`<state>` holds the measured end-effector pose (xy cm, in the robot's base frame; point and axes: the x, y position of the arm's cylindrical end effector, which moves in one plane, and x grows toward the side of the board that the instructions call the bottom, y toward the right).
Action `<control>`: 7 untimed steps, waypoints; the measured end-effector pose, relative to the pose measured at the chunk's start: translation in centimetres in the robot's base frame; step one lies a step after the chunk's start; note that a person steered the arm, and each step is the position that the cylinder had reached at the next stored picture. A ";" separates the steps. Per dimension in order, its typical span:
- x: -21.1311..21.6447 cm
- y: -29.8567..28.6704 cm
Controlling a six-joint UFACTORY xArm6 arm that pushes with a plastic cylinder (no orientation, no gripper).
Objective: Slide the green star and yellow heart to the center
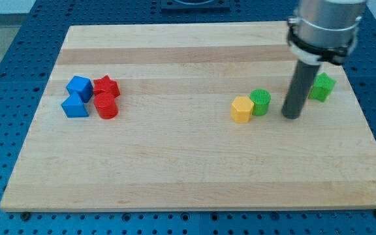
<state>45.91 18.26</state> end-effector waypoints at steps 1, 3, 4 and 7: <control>-0.4 4.2; -2.4 10.3; -4.3 10.5; -4.3 1.7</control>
<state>41.65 19.99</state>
